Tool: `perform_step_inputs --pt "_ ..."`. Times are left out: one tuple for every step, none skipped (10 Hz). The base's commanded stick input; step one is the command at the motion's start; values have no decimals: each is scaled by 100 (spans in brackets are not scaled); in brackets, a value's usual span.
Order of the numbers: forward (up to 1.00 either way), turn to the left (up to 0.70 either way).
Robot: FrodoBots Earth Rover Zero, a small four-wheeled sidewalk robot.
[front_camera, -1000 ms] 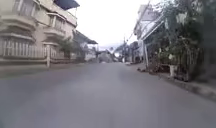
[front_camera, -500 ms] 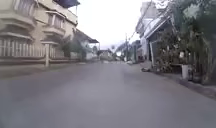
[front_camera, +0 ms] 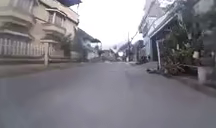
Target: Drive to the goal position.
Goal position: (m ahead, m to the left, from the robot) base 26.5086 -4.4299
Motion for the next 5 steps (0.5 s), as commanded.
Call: perform_step_inputs --pt "100 -6" --pt "100 -33" --pt "100 -28" --pt "100 -11" --pt "100 0"
